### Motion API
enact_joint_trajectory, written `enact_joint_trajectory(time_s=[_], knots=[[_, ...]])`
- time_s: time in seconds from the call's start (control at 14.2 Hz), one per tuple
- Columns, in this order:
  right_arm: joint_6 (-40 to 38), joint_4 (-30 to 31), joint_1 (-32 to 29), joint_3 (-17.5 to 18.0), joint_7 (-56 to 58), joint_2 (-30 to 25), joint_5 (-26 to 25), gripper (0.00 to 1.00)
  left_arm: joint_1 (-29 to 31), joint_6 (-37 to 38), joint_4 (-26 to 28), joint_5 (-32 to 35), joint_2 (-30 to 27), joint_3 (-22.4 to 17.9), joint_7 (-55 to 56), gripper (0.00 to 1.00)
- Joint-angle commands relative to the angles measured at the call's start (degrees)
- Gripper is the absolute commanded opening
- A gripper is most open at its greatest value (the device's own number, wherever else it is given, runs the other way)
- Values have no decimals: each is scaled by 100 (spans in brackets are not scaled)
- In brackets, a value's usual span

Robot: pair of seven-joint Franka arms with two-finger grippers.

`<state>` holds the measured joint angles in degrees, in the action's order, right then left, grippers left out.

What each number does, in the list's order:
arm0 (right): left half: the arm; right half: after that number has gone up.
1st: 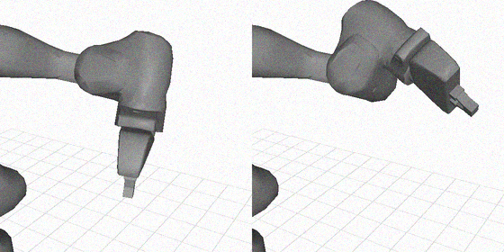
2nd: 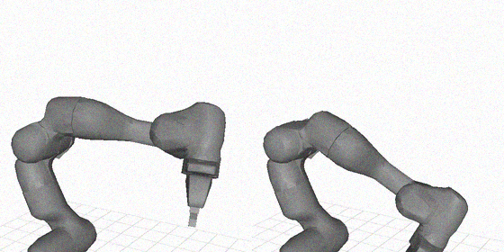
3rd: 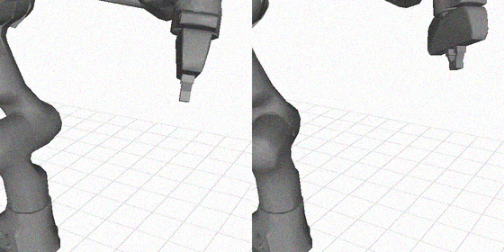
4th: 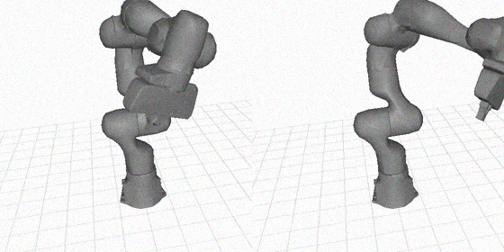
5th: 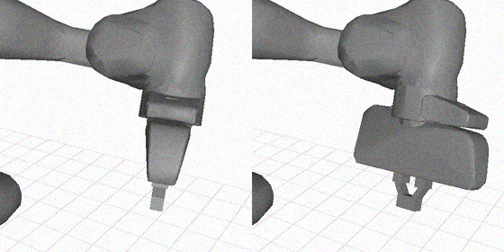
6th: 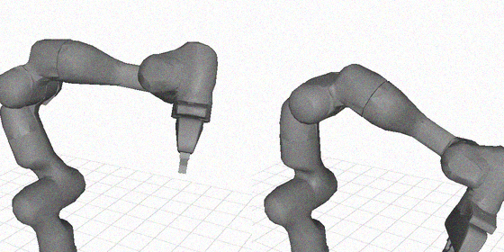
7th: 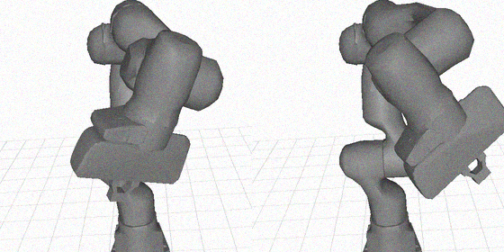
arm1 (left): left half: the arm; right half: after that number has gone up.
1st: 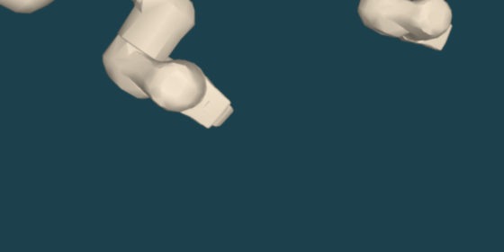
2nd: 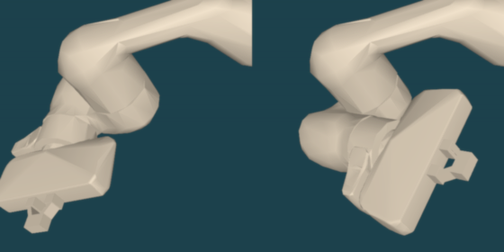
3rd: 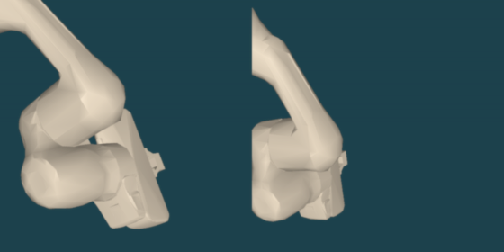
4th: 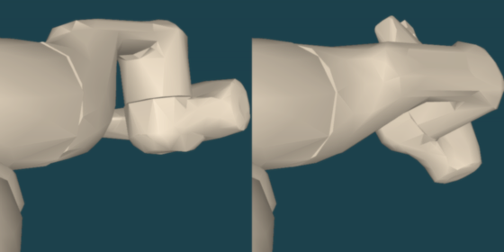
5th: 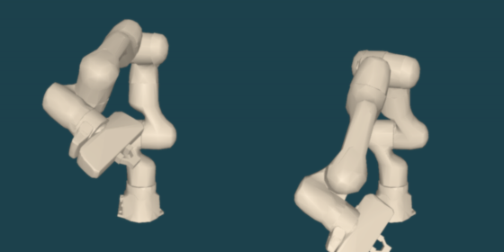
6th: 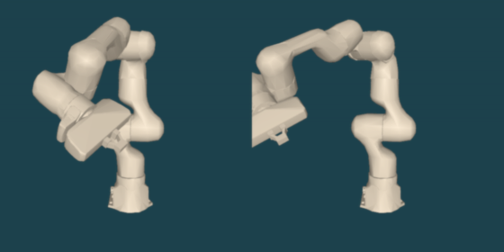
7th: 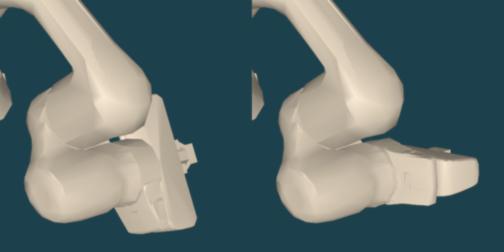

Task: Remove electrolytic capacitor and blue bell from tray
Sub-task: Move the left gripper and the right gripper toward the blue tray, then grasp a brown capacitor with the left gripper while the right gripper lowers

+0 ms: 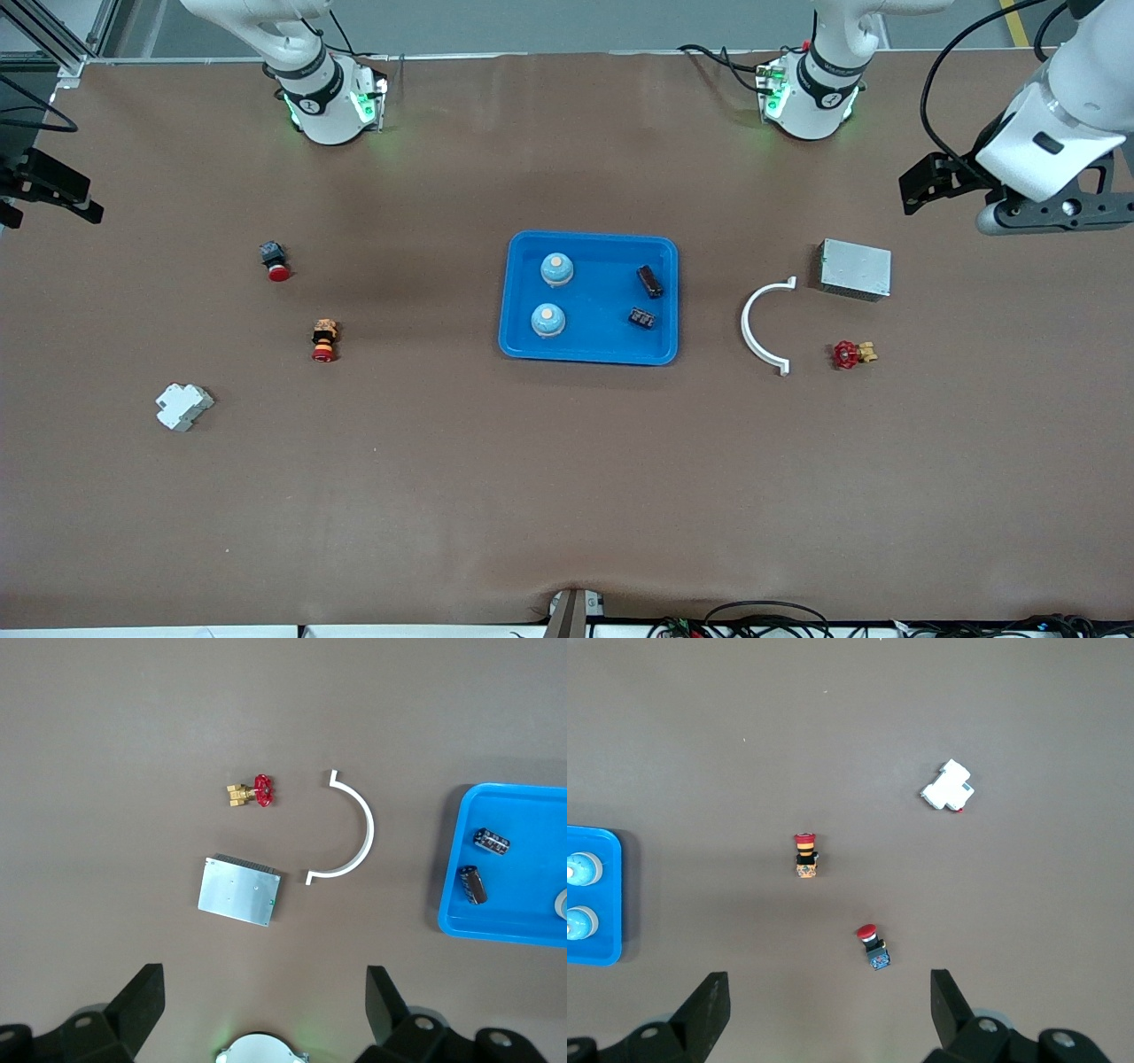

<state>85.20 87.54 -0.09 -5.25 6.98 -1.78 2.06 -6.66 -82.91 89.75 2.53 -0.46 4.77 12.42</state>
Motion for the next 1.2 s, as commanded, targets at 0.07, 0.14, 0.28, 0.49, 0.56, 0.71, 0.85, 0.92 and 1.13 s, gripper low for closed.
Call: enact_joint_trajectory(time_s=[0.07,0.14,0.28,0.49,0.56,0.71,0.85,0.92,1.13], knots=[[-64,105,-79,76,-65,-95,-65,100,-151,109,-247,38,300,348,1004,100],[-91,184,-62,94,-283,-121,-65,100,-142,100,-247,11,388,550,1399,100],[-117,281,-18,138,-732,-139,31,100,-142,82,-204,46,555,901,2260,100],[118,1200,70,147,-1021,-576,557,100,-151,-294,-46,169,714,1316,3044,100],[433,1691,183,234,-1380,-883,567,100,-151,-531,120,108,723,1412,3334,100],[883,2484,420,357,-1882,-1297,568,100,-195,-1110,620,239,723,1666,3792,100],[1051,2811,597,707,-2662,-1413,568,100,-221,-1620,973,319,749,1703,4125,100],[1112,2856,650,1014,-3171,-1413,568,100,-308,-1945,1148,319,819,1720,4484,100],[1341,2935,790,1613,-4429,-1334,603,100,-563,-2684,1588,319,1082,1729,5338,100]])
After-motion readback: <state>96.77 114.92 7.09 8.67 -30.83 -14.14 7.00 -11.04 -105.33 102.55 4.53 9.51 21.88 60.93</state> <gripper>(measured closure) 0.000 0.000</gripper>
